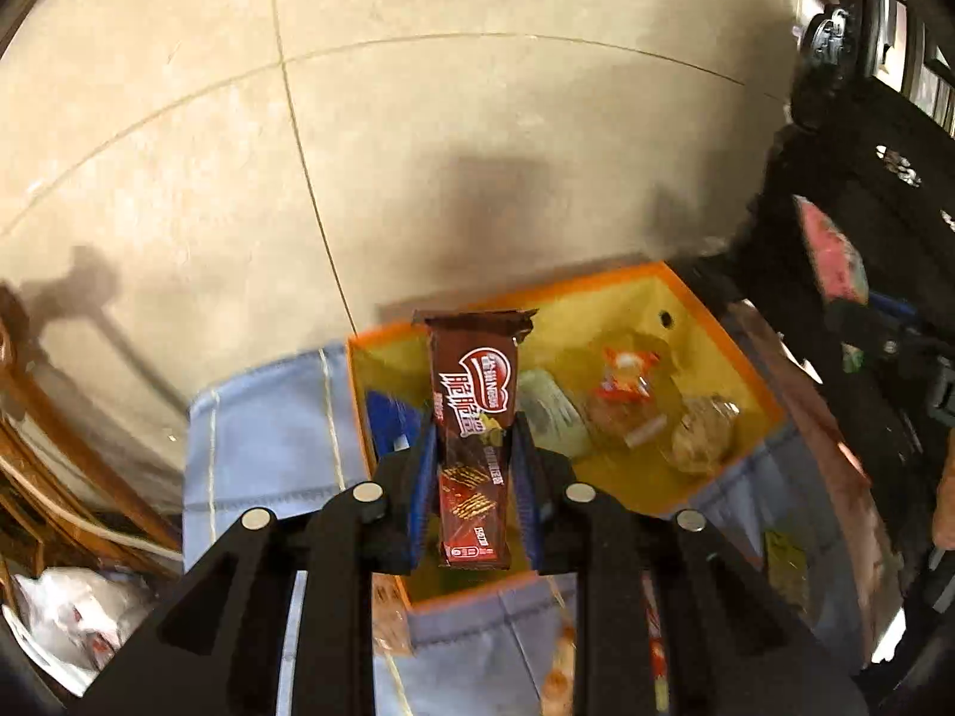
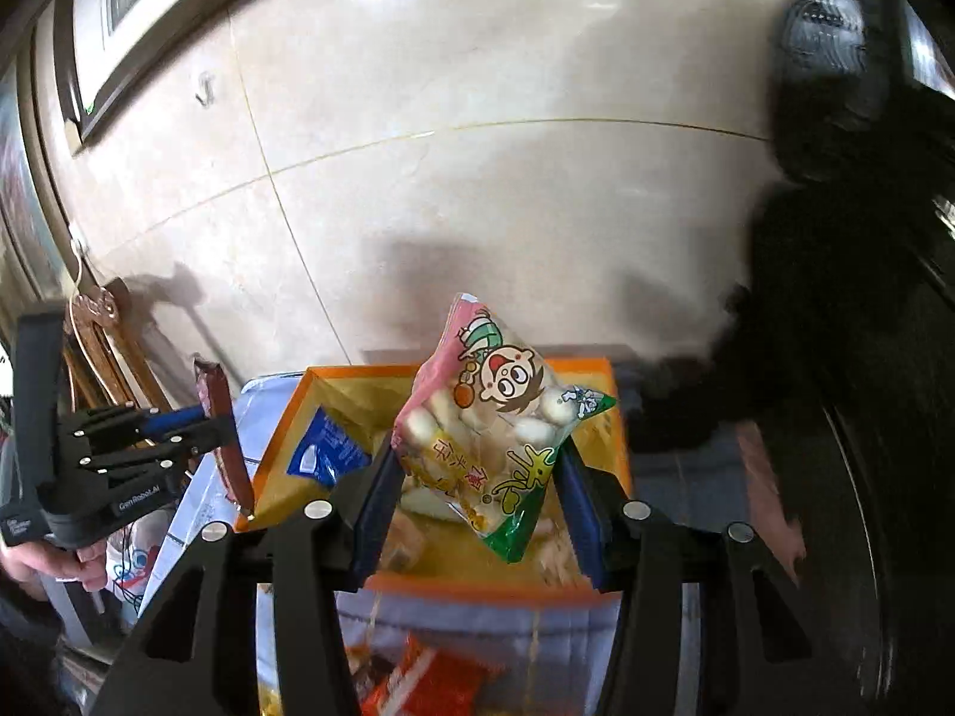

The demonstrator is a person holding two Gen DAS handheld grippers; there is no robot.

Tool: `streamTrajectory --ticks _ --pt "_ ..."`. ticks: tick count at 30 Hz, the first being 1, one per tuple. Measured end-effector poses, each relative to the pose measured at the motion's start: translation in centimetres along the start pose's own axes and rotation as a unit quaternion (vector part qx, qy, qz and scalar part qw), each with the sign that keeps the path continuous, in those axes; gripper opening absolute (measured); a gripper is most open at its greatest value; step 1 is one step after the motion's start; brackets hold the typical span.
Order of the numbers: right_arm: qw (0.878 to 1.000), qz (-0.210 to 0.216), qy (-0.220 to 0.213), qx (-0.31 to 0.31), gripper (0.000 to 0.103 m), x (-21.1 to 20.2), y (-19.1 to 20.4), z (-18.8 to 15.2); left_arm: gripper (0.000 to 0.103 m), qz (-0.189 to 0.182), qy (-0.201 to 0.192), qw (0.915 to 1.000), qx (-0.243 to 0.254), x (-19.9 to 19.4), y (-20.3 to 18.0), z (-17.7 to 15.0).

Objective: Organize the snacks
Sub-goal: 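Grasp a red chocolate bar with the left tool while the right tool carries a cartoon marshmallow bag, then grasp a peanut bag with the left tool while the right tool grasps a red chip bag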

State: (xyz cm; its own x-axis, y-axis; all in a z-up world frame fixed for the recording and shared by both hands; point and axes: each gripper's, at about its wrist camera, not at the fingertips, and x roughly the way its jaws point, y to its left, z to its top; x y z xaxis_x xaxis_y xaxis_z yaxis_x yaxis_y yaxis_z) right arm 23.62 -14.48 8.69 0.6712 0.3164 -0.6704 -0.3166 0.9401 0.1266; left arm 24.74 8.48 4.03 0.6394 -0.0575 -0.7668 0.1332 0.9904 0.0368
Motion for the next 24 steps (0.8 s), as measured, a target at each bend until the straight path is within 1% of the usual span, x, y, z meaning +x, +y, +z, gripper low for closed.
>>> streamTrajectory --ticks 1,2,3,4,5,6,8,9,10,11,12,13,14,15,16,17,18,19,20,21,22,24 --pt "1.000 -0.010 0.010 -0.013 0.052 1.1 0.3 0.7 0.024 0.010 0.002 0.9999 0.005 0.7 -0.2 0.3" --pt "0.999 -0.028 0.021 -0.032 0.055 2.4 0.6 1.2 0.029 0.026 0.011 0.9996 0.008 1.5 0.0 0.5" --pt "0.997 -0.045 0.032 -0.054 0.071 3.9 1.0 1.5 0.072 0.035 0.015 0.9993 0.006 2.9 1.8 1.0" --pt "0.995 -0.053 0.048 -0.070 0.099 5.1 1.2 1.5 0.099 0.055 0.015 0.9984 0.002 3.4 2.1 1.1" --pt "0.993 -0.066 0.062 -0.075 0.100 5.9 1.4 1.2 0.098 0.090 0.000 0.9959 -0.008 3.6 2.8 0.5" --pt "0.992 -0.072 0.069 -0.074 0.099 6.3 1.5 0.5 0.099 0.096 -0.005 0.9953 -0.007 3.6 3.3 0.2" --pt "0.991 -0.065 0.086 -0.079 0.099 6.5 1.6 -1.7 0.099 0.091 0.001 0.9958 0.008 3.5 4.4 -1.3" --pt "0.988 -0.081 0.102 -0.078 0.099 6.6 1.7 -3.5 0.099 0.104 0.008 0.9945 0.013 3.5 5.0 -2.5" --pt "0.987 -0.083 0.111 -0.076 0.099 6.5 1.7 -4.5 0.099 0.113 0.013 0.9934 0.016 3.4 5.4 -3.5" --pt "0.987 -0.080 0.121 -0.073 0.099 6.4 1.7 -5.8 0.099 0.116 0.021 0.9928 0.018 3.5 6.0 -5.1" --pt "0.987 -0.070 0.136 -0.055 0.099 6.1 1.8 -8.0 0.099 0.115 0.028 0.9929 0.016 3.5 6.4 -6.4" --pt "0.986 -0.063 0.150 -0.041 0.099 6.2 1.8 -9.5 0.099 0.111 0.037 0.9931 0.010 3.7 7.0 -8.2" --pt "0.983 -0.054 0.173 -0.023 0.099 6.7 1.9 -11.2 0.099 0.107 0.042 0.9933 0.007 3.7 7.5 -9.3" --pt "0.981 -0.049 0.186 -0.011 0.099 7.0 2.0 -12.2 0.099 0.098 0.054 0.9936 0.015 4.7 7.6 -11.3" --pt "0.978 -0.045 0.201 0.010 0.099 7.7 2.0 -13.7 0.099 0.089 0.070 0.9933 0.023 5.8 7.8 -12.7" --pt "0.974 -0.046 0.221 0.030 0.099 8.5 2.0 -15.3 0.099 0.091 0.103 0.9901 0.027 7.9 7.9 -14.5" --pt "0.968 -0.048 0.241 0.052 0.099 9.4 1.9 -16.6 0.099 0.088 0.122 0.9883 0.025 8.9 7.7 -15.4" --pt "0.964 -0.046 0.250 0.073 0.099 9.9 1.9 -17.7 0.099 0.066 0.137 0.9881 0.020 10.1 7.8 -16.3" --pt "0.960 -0.042 0.260 0.095 0.099 10.7 2.0 -18.8 0.099 0.027 0.145 0.9890 0.011 11.1 7.8 -17.0" --pt "0.957 -0.043 0.268 0.101 0.099 11.1 2.2 -19.4 0.099 0.010 0.144 0.9896 0.004 11.5 7.9 -17.3" --pt "0.956 -0.046 0.269 0.107 0.099 11.5 2.3 -19.7 0.099 -0.003 0.139 0.9902 -0.001 11.9 7.9 -17.3" --pt "0.957 -0.048 0.261 0.120 0.099 12.0 2.3 -20.0 0.099 -0.009 0.131 0.9913 -0.005 13.0 8.1 -16.9"
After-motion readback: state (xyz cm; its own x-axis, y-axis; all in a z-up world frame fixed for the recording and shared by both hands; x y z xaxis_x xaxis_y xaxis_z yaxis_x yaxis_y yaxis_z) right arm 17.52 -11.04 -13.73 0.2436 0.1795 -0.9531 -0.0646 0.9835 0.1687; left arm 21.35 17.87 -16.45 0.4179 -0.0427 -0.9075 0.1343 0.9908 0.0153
